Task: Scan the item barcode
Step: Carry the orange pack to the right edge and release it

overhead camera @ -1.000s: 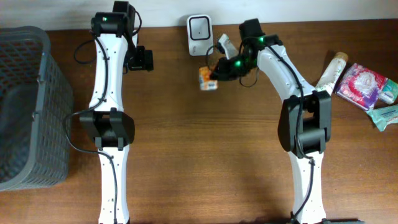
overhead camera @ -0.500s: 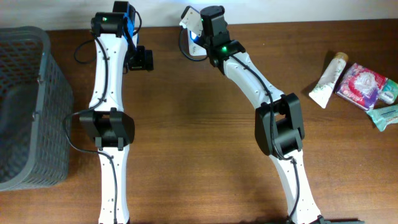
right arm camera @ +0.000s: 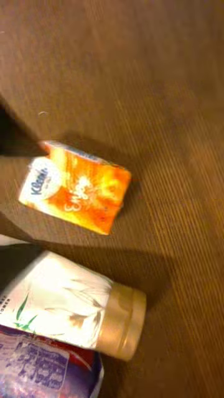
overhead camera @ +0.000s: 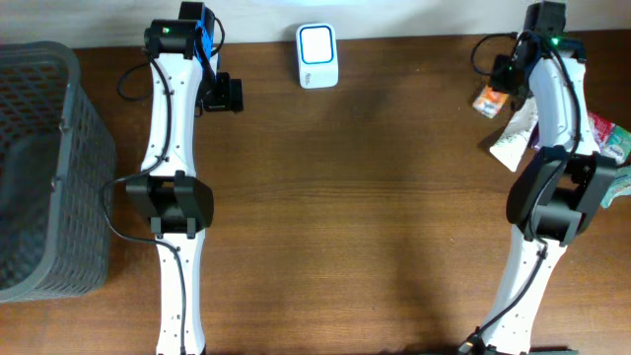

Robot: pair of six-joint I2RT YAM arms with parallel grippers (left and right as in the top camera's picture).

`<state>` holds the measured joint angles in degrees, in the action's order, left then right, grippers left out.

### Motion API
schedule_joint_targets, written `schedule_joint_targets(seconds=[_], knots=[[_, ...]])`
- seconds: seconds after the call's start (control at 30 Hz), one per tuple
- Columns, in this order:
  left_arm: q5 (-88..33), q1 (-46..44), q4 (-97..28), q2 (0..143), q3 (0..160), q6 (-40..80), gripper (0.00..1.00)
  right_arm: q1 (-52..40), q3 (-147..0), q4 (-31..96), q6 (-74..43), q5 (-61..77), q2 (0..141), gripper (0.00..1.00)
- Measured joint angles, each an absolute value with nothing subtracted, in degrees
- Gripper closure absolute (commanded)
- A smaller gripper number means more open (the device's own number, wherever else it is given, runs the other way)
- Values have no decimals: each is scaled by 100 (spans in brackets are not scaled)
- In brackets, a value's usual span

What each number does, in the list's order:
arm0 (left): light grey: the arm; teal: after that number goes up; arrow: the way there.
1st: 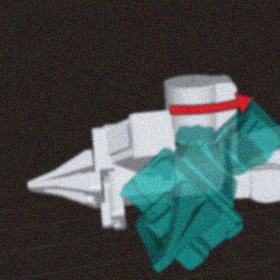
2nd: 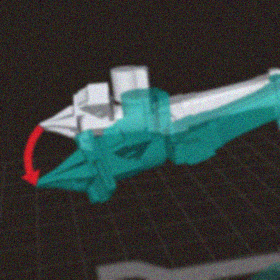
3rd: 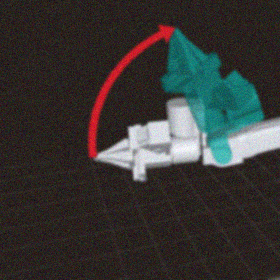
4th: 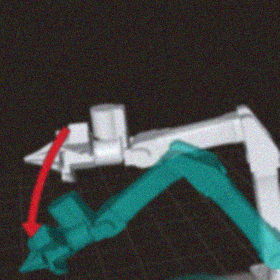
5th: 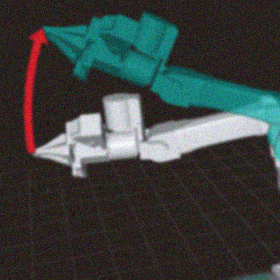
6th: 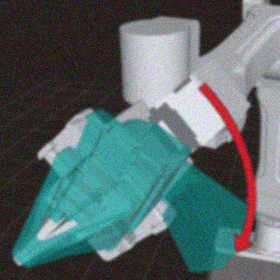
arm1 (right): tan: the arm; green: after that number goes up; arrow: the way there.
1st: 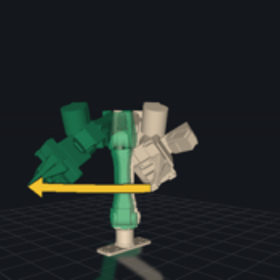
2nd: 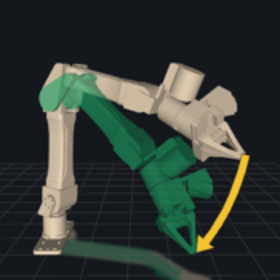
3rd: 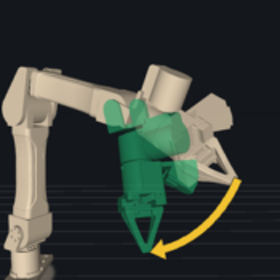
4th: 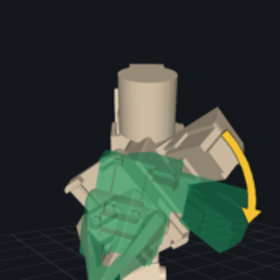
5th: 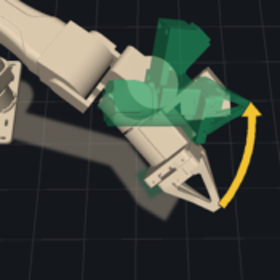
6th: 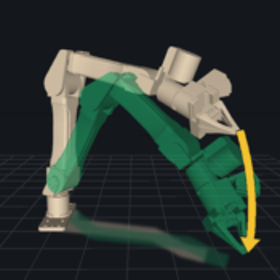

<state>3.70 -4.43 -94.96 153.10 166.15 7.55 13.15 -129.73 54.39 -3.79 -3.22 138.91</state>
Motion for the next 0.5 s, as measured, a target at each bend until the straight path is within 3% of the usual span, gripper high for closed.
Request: schedule_joint_targets(seconds=[0.03, 0.13, 0.2, 0.23, 0.5], knots=[[370, -443, -9498, 15310, 16615, 755, 1, 1319, -12971, 5531, -333, -244, 13891, 1], [370, -443, -9494, 15310, 16615, 755, 1, 1319, -12914, 5942, -344, -292, 13795, 0], [370, -443, -9496, 15310, 16615, 755, 1, 1302, -12895, 6027, -336, -196, 13349, 5], [370, -443, -9500, 15310, 16615, 755, 1, 1240, -12899, 6235, -318, 78, 12672, 1], [370, -443, -9491, 15310, 16601, 755, 1, 856, -12792, 8976, 355, 720, 10200, 1]])
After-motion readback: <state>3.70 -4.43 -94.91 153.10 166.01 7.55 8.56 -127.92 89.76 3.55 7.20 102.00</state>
